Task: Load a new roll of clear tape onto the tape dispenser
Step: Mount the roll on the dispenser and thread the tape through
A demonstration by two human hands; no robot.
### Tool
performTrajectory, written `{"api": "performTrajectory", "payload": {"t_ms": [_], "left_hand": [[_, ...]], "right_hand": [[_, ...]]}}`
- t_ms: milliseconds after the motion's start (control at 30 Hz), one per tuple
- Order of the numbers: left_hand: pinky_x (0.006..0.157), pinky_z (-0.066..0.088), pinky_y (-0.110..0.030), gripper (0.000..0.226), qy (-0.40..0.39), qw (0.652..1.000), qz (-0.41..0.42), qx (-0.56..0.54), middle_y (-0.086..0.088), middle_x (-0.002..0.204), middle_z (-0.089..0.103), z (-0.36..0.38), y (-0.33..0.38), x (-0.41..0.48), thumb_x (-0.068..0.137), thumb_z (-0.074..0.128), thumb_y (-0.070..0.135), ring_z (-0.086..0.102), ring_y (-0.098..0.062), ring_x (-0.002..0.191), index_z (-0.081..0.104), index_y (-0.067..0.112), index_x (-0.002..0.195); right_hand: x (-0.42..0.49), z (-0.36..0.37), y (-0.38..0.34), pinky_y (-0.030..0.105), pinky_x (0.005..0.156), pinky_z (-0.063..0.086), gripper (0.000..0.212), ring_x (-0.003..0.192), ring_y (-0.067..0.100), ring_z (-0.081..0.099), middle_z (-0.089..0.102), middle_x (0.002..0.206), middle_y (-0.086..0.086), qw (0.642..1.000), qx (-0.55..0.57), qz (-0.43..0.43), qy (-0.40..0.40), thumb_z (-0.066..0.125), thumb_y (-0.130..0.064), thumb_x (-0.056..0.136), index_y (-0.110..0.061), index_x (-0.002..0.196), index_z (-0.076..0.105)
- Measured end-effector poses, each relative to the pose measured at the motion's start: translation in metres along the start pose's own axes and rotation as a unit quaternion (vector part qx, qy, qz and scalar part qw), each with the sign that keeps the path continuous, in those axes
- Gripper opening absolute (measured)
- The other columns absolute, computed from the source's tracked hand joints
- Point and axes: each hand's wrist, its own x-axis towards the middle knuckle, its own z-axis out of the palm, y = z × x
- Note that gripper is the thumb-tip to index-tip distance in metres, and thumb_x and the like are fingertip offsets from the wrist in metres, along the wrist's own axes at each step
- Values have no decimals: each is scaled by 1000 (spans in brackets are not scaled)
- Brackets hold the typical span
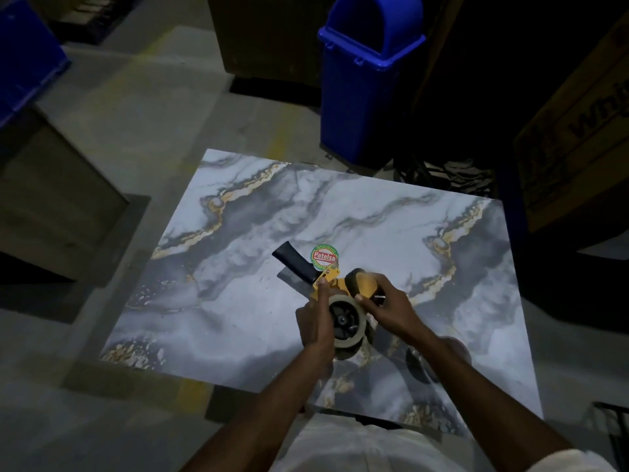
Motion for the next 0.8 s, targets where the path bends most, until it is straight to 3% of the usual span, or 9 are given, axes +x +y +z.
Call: {"api": "performTrajectory", "payload": {"t_ms": [67,200,267,367,467,567,700,800], "left_hand": [[86,62,-49,73,-31,997,67,12,-5,92,78,-6,5,0,83,51,88,74,-26,91,75,19,91],[88,62,-49,90,-94,984,152,-16,-14,100,77,-12,24,6,71,54,95,75,-31,94,72,13,104],[79,61,-37,77,-113,975,189,-23,-17,99,77,-13,38,5,83,58,79,75,-21,88,73,7,106],[69,55,-19,55,-133,965,222,-50,-8,91,74,-15,56,-1,93,57,53,70,-5,76,70,2,106],[77,58,-31,65,-171,953,247,-45,-17,98,76,-15,62,-3,89,60,59,71,-18,86,71,-2,110],[84,58,-40,66,-198,943,265,-47,-23,106,76,-14,68,-10,87,61,62,72,-25,91,73,1,110],[99,57,-47,51,-229,940,252,-29,-5,111,82,-18,79,-19,92,59,61,75,-29,105,80,21,114],[109,53,-55,53,-253,943,214,-21,-2,119,80,-24,86,-22,94,57,64,73,-29,113,78,25,122]], "right_hand": [[-7,-5,-10,40,95,56,44,110,3,64,66,122,-12,999,10,-33,22,73,-36,92,-27,131,54],[-19,-16,-38,36,99,54,50,116,6,62,62,130,-10,993,35,-89,68,74,-34,90,-24,134,53],[-25,-26,-51,40,99,53,50,121,8,59,59,133,-9,987,9,-121,102,76,-32,89,-22,133,54],[-31,-45,-71,44,108,40,48,135,21,46,49,145,1,950,-153,-213,170,76,-38,86,-18,126,58],[-29,-58,-98,48,111,28,42,145,35,32,33,159,15,880,-333,-315,124,71,-49,85,-23,118,67],[-19,-63,-114,55,113,26,33,152,36,19,14,167,18,826,-446,-342,44,60,-56,89,-34,112,69],[-9,-71,-125,55,116,21,38,156,31,2,-1,169,16,816,-478,-324,9,51,-64,91,-40,115,67],[-8,-71,-133,53,115,20,41,156,30,-4,-7,169,14,822,-479,-308,-10,47,-69,92,-44,116,68]]}}
